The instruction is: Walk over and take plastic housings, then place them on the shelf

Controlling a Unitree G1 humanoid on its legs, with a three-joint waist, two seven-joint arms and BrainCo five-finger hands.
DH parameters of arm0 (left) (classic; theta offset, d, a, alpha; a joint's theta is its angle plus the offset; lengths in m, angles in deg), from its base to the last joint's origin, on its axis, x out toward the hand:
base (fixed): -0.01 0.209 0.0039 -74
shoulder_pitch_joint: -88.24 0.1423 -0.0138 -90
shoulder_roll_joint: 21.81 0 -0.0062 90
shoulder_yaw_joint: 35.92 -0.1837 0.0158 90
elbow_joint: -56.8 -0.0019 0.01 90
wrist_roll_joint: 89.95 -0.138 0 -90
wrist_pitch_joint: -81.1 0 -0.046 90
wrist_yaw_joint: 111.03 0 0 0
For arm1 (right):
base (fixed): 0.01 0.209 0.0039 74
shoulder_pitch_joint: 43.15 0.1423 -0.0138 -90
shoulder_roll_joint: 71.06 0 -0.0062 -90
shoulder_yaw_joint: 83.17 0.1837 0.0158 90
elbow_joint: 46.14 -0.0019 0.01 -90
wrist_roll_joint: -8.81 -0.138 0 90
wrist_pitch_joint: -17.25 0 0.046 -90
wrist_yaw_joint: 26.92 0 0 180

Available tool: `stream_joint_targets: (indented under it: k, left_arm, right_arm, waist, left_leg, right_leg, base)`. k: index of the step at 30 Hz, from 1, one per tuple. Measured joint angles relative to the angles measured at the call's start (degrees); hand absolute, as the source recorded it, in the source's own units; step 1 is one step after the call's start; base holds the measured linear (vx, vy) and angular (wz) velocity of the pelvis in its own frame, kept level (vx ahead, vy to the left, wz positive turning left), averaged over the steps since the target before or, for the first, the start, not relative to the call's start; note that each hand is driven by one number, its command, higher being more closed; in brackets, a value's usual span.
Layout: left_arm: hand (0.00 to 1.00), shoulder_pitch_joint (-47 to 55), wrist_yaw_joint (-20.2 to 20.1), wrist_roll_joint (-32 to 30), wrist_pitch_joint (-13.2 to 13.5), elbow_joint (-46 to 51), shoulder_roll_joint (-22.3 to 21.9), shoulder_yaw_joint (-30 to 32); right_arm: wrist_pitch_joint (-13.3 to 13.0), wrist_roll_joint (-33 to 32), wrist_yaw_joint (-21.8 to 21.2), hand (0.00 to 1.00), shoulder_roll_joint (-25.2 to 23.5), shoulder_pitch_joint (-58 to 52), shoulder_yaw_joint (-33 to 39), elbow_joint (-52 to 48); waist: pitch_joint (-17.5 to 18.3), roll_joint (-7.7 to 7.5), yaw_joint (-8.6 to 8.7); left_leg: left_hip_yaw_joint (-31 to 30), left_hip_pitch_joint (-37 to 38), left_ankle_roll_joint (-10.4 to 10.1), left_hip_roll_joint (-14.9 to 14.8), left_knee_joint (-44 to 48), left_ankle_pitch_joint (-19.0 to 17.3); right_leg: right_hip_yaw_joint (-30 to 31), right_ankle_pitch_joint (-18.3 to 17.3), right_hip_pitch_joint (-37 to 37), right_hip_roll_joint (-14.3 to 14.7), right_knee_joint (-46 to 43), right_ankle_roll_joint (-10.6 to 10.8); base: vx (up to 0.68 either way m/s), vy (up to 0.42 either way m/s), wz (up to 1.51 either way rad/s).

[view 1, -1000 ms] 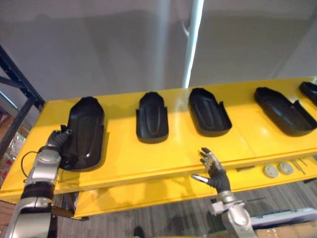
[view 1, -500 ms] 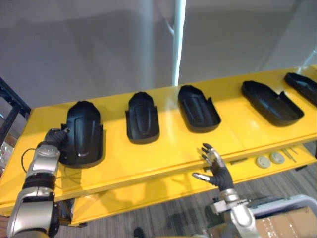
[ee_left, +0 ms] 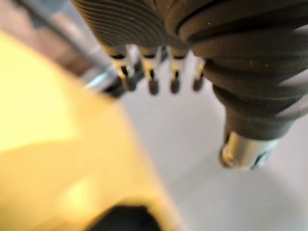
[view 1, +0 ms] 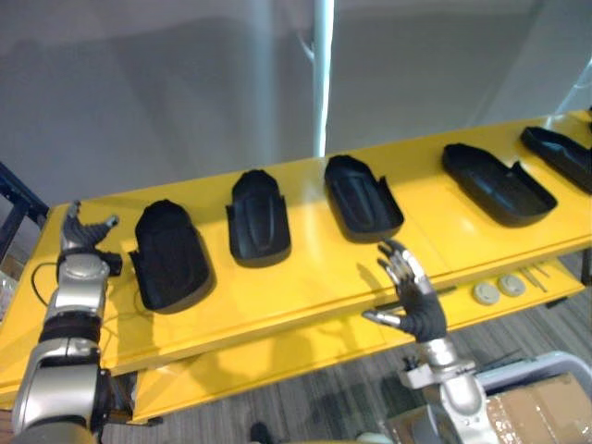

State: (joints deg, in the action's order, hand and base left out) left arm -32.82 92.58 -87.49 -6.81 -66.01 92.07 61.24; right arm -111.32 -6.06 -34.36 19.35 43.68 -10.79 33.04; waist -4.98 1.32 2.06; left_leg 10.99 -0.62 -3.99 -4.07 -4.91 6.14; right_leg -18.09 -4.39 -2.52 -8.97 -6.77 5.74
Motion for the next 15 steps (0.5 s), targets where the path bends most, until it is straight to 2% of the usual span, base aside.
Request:
stream_joint_targets:
  k: [1,2,3,4,6,9,11,12,13,15]
  left_arm:
    - [0.00,0.87,0.53,0.00,0.64,1.94,-0.11,0.71]
    - [0.00,4.42,2.26,0.10,2.82,9.80,-1.30,3.78]
    - [0.00,8.88,3.85,0.07,4.47,17.70,-3.99,7.12]
    - [0.00,11.37,4.60,0.06,5.08,21.45,-5.62,8.93]
    - [0.00,22.52,6.80,-0.14,5.74,32.94,-12.36,14.54]
    - [0.00,32.98,8.56,-0.19,5.74,39.10,-19.47,20.00]
    - [0.00,42.91,9.29,-0.07,5.75,41.47,-25.83,23.88]
    - [0.00,44.83,9.20,0.10,5.75,41.65,-27.15,24.64]
    - [0.00,49.08,9.09,1.82,5.70,41.87,-30.14,26.18]
    - [0.00,52.50,8.45,2.79,5.66,41.48,-32.77,27.44]
  right_arm:
    - [-0.18,0.02,0.00,0.00,-0.02,0.87,-0.59,0.05]
    - [-0.51,0.20,0.09,0.00,-0.19,3.57,-2.36,0.22]
    - [-0.49,1.15,0.27,0.00,-0.38,5.70,-3.48,0.86]
    - [-0.45,1.61,0.37,0.00,-0.55,6.67,-3.93,1.31]
    - [0.40,2.22,0.78,0.00,-1.26,9.92,-4.76,3.25]
    - [1.97,2.40,1.05,0.00,-2.07,11.94,-5.05,4.55]
    - [5.99,3.57,0.96,0.00,-3.73,13.12,-5.12,5.66]
    - [6.74,4.19,0.93,0.00,-4.08,13.27,-5.21,6.04]
    - [8.29,5.31,0.37,0.00,-4.76,13.48,-5.56,7.35]
    - [9.78,6.28,-0.77,0.00,-5.00,13.56,-5.67,8.17]
  waist:
    - [0.02,0.06,-0.19]
    - [0.09,0.35,-0.52]
    - [0.21,0.77,-2.19]
    - [0.27,1.02,-2.96]
    - [0.66,1.75,-6.26]
    - [0.76,1.85,-9.22]
    - [0.92,1.53,-12.43]
    - [1.00,1.34,-13.02]
    - [1.44,0.71,-14.32]
    - [1.78,-0.03,-15.16]
  left_leg:
    - [-0.30,-0.12,-0.01,0.01,0.01,0.06]
    - [-2.24,-0.57,0.10,0.29,0.13,0.41]
    - [-3.42,-0.44,0.11,0.49,0.22,0.46]
    - [-4.31,-0.36,0.07,0.62,0.23,0.51]
    - [-7.90,-0.30,0.01,1.26,0.23,0.84]
    - [-10.88,-0.31,-0.19,1.80,0.21,1.17]
    - [-14.02,-0.70,-0.36,2.27,-0.05,1.44]
    - [-14.83,-0.86,-0.41,2.42,-0.05,1.52]
    - [-15.99,-1.59,-0.18,2.62,-0.06,1.66]
    - [-17.03,-2.55,-0.15,2.78,-0.06,1.97]
  right_leg:
    - [-0.36,0.00,-0.13,0.01,0.08,0.00]
    - [-2.11,-0.05,-1.08,-0.04,0.47,-0.07]
    - [-3.45,-0.21,-2.02,-0.10,0.65,-0.24]
    - [-4.20,-0.25,-2.72,-0.09,0.90,-0.28]
    - [-8.23,-0.79,-5.52,-0.11,1.86,-0.16]
    - [-11.84,-1.39,-7.72,0.06,2.58,-0.16]
    - [-15.00,-2.63,-9.27,0.02,2.56,-0.25]
    - [-15.75,-2.95,-9.49,0.00,2.70,-0.17]
    - [-17.46,-3.54,-9.65,0.06,2.63,0.05]
    - [-18.65,-3.66,-9.52,0.20,2.65,0.19]
  base:
    - [0.00,-0.018,0.44]
    - [0.03,-0.022,0.56]
    - [0.04,-0.025,0.64]
    - [0.04,-0.031,0.69]
    - [0.02,-0.035,0.80]
    - [-0.02,-0.037,0.66]
    - [-0.06,-0.030,0.71]
    - [-0.09,-0.045,0.70]
    - [-0.06,-0.040,0.51]
    - [-0.05,-0.033,0.43]
